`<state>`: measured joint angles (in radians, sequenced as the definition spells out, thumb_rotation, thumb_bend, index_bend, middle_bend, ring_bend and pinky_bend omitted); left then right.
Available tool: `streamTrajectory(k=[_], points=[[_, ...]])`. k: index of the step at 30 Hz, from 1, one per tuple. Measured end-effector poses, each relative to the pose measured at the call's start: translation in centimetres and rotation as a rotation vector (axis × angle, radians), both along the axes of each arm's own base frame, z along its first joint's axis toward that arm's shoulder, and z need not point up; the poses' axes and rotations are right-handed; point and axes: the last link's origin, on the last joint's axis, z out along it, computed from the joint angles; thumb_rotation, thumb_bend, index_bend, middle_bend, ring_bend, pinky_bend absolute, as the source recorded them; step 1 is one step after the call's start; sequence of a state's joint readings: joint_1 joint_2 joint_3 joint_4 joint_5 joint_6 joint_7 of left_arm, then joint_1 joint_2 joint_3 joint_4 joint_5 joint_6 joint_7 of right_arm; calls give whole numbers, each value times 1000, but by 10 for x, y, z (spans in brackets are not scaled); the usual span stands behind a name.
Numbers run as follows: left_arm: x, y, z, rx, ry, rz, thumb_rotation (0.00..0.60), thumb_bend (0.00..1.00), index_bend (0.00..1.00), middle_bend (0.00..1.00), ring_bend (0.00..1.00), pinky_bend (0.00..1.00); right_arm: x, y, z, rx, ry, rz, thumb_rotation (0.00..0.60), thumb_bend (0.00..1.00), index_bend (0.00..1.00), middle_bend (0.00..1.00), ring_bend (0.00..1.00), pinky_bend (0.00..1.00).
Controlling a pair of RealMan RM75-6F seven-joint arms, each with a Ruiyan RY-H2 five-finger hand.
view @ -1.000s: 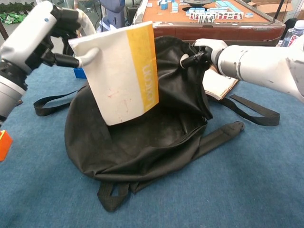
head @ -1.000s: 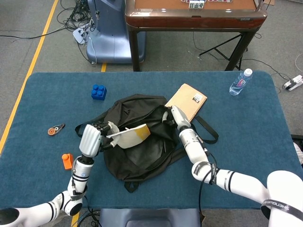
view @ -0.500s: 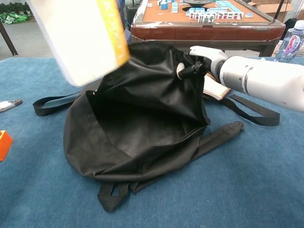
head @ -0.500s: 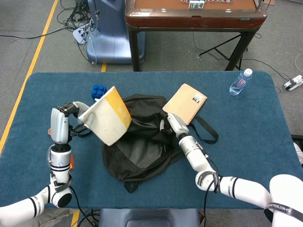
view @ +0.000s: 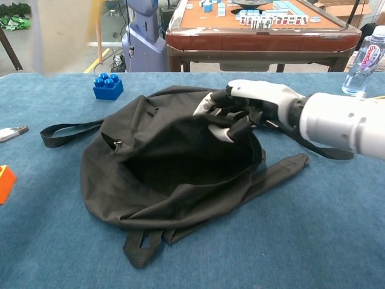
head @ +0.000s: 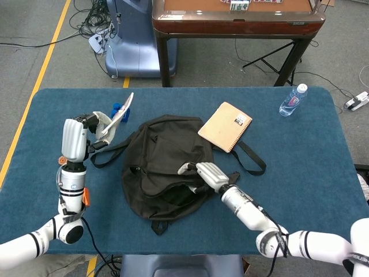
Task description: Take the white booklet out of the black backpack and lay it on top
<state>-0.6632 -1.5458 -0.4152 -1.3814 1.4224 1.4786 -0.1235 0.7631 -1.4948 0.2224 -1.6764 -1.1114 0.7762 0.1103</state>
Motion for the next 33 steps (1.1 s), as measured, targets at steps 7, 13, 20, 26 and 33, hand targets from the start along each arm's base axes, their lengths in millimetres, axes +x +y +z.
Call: streamTrajectory(k=[7,13,20,26,33], points=[[-8,8,-38,-17,180,23,600,571,787,853,744,716,-9,12,29,-4,13,34,600,367,164,155,157,326],[-11,-1,-76,-137,286,27,600,567,727,813,722,716,-21,9,63,-88,0,25,600,367,164,231,157,326],[1,-21,-91,-420,334,36,117,188,424,598,550,678,-40,-4,108,-219,-16,-22,600,367,164,238,159,326],[3,-38,-82,-583,380,77,0,173,250,415,393,505,-59,-12,139,-298,27,-59,600,371,164,241,161,326],[-18,-35,-60,-551,349,174,213,174,248,383,375,449,-89,-12,160,-338,108,-124,600,420,243,322,241,336]])
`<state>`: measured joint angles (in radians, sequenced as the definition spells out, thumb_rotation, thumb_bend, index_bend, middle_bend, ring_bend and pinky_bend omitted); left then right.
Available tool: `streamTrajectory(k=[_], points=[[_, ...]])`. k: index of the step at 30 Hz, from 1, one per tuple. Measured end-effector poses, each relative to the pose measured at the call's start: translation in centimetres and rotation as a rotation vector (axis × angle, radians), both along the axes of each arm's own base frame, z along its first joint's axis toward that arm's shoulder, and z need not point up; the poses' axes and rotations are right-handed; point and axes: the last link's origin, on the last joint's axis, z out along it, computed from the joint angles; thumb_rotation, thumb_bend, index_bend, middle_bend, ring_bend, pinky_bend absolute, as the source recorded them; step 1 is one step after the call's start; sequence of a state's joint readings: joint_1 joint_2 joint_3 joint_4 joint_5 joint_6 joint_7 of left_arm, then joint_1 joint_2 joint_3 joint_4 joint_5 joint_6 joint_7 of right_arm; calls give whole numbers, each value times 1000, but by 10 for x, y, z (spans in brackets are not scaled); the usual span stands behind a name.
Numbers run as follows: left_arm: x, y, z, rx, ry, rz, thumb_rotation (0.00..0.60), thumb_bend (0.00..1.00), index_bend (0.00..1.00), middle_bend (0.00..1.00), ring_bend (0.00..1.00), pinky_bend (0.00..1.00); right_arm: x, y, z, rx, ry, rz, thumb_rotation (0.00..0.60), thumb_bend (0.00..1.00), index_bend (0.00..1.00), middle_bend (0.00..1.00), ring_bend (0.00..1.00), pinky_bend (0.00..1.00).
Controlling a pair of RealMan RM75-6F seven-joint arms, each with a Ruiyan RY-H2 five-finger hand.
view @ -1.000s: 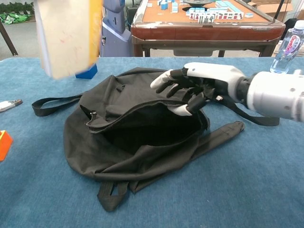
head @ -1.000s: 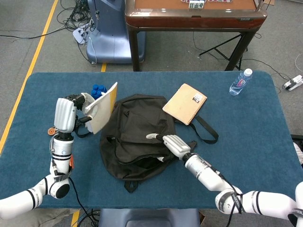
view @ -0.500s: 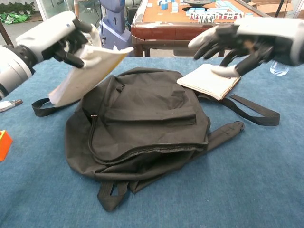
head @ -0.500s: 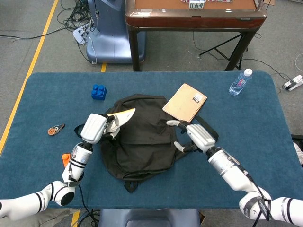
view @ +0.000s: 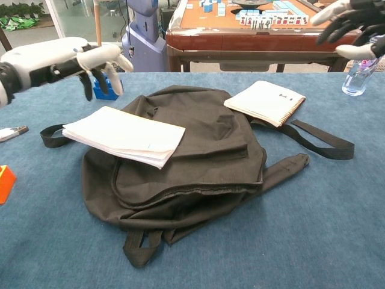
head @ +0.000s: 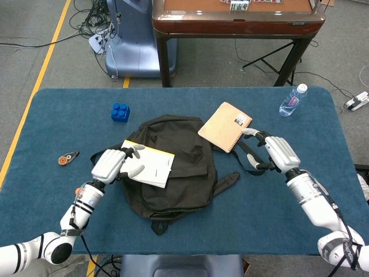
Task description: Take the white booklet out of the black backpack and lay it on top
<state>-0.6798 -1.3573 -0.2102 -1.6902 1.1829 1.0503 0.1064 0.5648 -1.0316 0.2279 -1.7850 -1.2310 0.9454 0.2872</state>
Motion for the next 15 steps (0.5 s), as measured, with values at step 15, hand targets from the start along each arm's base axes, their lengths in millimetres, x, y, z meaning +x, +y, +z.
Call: streamTrajectory(k=[15], points=[[-97,-12,56,217,160,283,600,242,351,383,383,449,-60,30,19,-76,179,-58,600,516,478,456,409,482]])
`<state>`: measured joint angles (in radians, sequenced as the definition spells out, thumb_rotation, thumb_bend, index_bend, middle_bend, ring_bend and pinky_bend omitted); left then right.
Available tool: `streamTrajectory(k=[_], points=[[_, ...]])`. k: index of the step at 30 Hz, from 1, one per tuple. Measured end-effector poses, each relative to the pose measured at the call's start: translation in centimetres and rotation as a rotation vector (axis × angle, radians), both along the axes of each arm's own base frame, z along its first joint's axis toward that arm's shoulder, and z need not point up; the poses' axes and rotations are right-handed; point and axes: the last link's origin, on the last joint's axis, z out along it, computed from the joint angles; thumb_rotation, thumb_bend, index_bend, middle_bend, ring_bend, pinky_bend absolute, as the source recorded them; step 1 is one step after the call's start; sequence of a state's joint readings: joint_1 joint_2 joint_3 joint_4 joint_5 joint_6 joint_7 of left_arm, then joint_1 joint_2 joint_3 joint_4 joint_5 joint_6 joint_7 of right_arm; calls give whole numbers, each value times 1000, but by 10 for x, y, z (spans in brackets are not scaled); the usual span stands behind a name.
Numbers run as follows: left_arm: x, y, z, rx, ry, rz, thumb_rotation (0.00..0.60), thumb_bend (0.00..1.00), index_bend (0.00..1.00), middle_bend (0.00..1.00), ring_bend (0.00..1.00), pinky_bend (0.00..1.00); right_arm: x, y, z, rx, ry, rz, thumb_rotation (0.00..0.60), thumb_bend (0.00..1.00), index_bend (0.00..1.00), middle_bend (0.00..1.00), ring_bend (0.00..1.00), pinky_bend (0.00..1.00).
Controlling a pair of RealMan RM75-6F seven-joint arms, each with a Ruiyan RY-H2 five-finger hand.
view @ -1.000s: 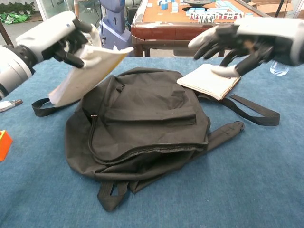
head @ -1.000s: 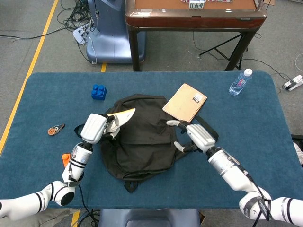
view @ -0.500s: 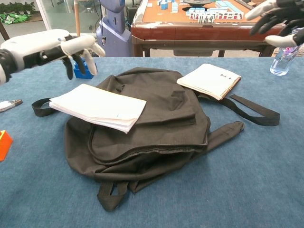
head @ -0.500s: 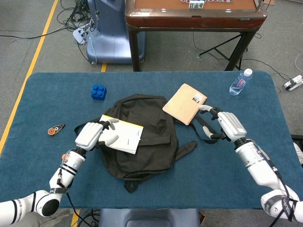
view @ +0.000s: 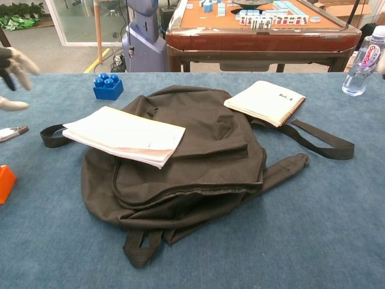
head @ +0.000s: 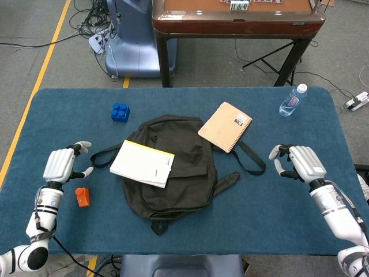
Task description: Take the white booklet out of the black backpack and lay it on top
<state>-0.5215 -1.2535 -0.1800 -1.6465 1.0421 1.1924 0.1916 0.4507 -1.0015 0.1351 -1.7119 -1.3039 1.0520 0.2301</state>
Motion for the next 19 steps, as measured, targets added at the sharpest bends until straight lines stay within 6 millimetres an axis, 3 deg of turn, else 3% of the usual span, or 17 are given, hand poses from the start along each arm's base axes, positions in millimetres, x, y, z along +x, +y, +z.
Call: streamTrajectory(k=[9,19], points=[[-29,-50,20,68,81,75,600,242,351,383,380,449,-31,49,13,-152,98,-51,600,516,477,456,409,482],[-24,-94,32,128,95,33,600,241,350,383,379,448,-44,101,17,-233,78,-120,600,516,477,457,409,500]])
